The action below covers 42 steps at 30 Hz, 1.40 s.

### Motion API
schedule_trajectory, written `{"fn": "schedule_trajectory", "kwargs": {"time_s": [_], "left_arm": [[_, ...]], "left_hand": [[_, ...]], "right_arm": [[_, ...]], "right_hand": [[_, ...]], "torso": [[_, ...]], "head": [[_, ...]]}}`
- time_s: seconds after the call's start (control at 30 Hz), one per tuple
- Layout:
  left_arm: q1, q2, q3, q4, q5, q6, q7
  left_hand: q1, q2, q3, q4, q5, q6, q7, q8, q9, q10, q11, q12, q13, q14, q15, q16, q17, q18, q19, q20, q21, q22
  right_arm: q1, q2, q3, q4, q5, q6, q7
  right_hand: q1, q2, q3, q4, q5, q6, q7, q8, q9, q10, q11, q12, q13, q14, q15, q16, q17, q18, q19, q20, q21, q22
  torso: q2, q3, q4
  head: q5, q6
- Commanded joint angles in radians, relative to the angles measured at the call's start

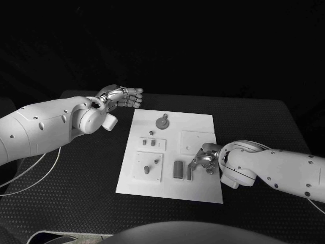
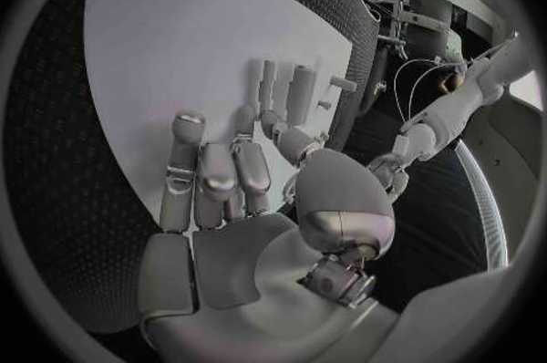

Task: Assemble the parts on the task board

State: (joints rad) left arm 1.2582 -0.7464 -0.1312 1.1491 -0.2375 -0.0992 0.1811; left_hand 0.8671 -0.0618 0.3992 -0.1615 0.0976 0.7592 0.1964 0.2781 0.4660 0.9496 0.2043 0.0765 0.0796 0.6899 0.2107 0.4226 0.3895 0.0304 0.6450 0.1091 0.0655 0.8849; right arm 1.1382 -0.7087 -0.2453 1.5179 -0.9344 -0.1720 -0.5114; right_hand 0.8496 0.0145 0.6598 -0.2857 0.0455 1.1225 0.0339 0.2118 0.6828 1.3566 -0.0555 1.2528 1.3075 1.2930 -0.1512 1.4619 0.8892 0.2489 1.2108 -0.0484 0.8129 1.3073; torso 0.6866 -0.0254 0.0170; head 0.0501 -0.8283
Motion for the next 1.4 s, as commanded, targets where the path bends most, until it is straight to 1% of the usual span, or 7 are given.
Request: {"fn": "schedule_trajectory", "kwargs": {"time_s": [0.03,0.27,0.53,0.67,0.83,1.2,1.4], "left_arm": [[0.001,0.002,0.0,0.002,-0.002,0.016,0.007],[0.001,0.003,0.0,0.0,-0.002,0.015,0.009],[0.001,0.016,0.0,-0.016,0.0,0.005,0.027],[0.0,0.028,0.0,-0.034,0.007,0.006,0.035],[0.001,0.038,0.001,-0.059,0.032,0.003,0.045],[0.001,0.099,0.002,-0.165,0.048,0.016,0.058],[0.001,0.127,0.003,-0.217,0.054,0.01,0.075]], "left_hand": [[-0.001,0.009,0.0,-0.008,0.004,0.005,0.015,0.006,-0.001,0.005,0.0,0.004,-0.001,0.007,0.0,-0.006,0.002,0.002,-0.007,0.003,0.004,-0.002],[-0.001,0.009,0.0,-0.009,0.004,0.005,0.015,0.006,-0.002,0.005,0.001,0.004,-0.001,0.007,0.0,-0.007,0.002,0.002,-0.007,0.003,0.004,-0.002],[-0.003,0.005,-0.002,-0.01,0.004,0.004,0.016,0.006,-0.002,0.003,0.001,0.003,-0.002,0.007,0.0,-0.007,0.002,0.002,-0.007,0.003,0.004,-0.002],[-0.002,0.005,-0.001,-0.013,0.004,0.004,0.006,0.006,-0.003,0.001,0.0,0.002,-0.004,0.008,0.0,-0.008,0.004,0.001,-0.007,0.002,0.005,-0.002],[-0.002,0.011,-0.001,-0.019,0.005,0.008,-0.018,0.009,-0.003,0.005,-0.023,0.004,-0.005,0.011,-0.011,-0.009,0.007,-0.002,-0.006,-0.001,0.006,-0.002],[-0.003,0.019,-0.002,-0.028,0.005,0.006,-0.038,0.009,-0.005,0.004,-0.05,0.002,-0.008,0.0,-0.032,-0.02,0.008,-0.013,-0.003,-0.011,0.007,-0.003],[-0.004,0.023,-0.003,-0.034,0.007,-0.011,-0.05,0.0,-0.01,-0.023,-0.065,-0.009,-0.012,-0.009,-0.047,-0.031,0.008,-0.022,0.003,-0.019,0.008,-0.004]], "right_arm": [[-0.004,0.0,-0.002,0.001,-0.02,0.021,0.001],[-0.004,-0.01,-0.002,-0.002,-0.012,-0.012,0.022],[0.014,-0.047,-0.001,-0.018,0.074,-0.028,0.155],[0.048,-0.068,-0.001,-0.051,0.163,0.003,0.289],[0.079,-0.048,0.01,-0.177,0.287,0.033,0.522],[0.078,0.11,0.096,-0.584,0.482,0.05,0.762],[0.054,0.181,0.165,-0.737,0.561,0.09,0.829]], "right_hand": [[0.008,0.0,0.0,-0.004,0.002,0.02,0.022,0.007,0.001,0.0,0.0,0.005,0.047,0.0,-0.007,0.007,0.001,0.013,-0.001,-0.002,0.003,0.02],[-0.015,-0.033,-0.024,0.004,0.002,0.019,0.023,0.008,0.0,-0.001,0.002,0.003,0.046,-0.002,-0.005,0.007,-0.002,0.013,-0.002,0.004,0.004,0.019],[-0.081,-0.245,0.0,0.113,-0.001,-0.053,0.043,-0.026,-0.014,-0.027,0.019,-0.031,0.024,-0.007,0.008,-0.003,-0.023,0.013,0.009,-0.001,-0.006,0.008],[-0.068,-0.271,0.023,0.158,0.002,-0.094,0.059,-0.04,-0.014,-0.034,0.036,-0.036,0.021,-0.007,0.023,-0.006,-0.029,0.013,0.01,-0.001,-0.008,0.01],[-0.041,-0.241,0.023,0.158,0.002,-0.115,0.068,-0.044,-0.01,-0.053,0.044,-0.051,0.012,-0.01,0.032,-0.01,-0.03,0.013,0.002,0.0,-0.01,0.014],[-0.017,-0.131,-0.029,0.051,0.0,-0.161,0.093,-0.044,0.006,-0.273,0.066,-0.33,-0.174,-0.183,0.059,-0.19,-0.099,-0.026,-0.212,0.073,-0.134,-0.01],[-0.022,-0.101,0.011,0.033,0.004,-0.221,0.138,-0.061,0.006,-0.449,0.136,-0.674,-0.447,-0.458,0.203,-0.58,-0.289,-0.106,-0.531,0.155,-0.359,-0.097]], "torso": [[-0.001,-0.001,-0.0013],[-0.001,-0.0004,-0.0013],[-0.006,0.0003,-0.0034],[-0.014,0.0023,-0.0055],[-0.036,0.0057,-0.0109],[-0.093,0.017,-0.0192],[-0.115,0.0179,-0.0321]], "head": [[0.0,0.001],[0.0,0.005],[-0.016,0.041],[-0.024,0.07],[-0.034,0.12],[-0.031,0.207],[-0.026,0.25]]}}
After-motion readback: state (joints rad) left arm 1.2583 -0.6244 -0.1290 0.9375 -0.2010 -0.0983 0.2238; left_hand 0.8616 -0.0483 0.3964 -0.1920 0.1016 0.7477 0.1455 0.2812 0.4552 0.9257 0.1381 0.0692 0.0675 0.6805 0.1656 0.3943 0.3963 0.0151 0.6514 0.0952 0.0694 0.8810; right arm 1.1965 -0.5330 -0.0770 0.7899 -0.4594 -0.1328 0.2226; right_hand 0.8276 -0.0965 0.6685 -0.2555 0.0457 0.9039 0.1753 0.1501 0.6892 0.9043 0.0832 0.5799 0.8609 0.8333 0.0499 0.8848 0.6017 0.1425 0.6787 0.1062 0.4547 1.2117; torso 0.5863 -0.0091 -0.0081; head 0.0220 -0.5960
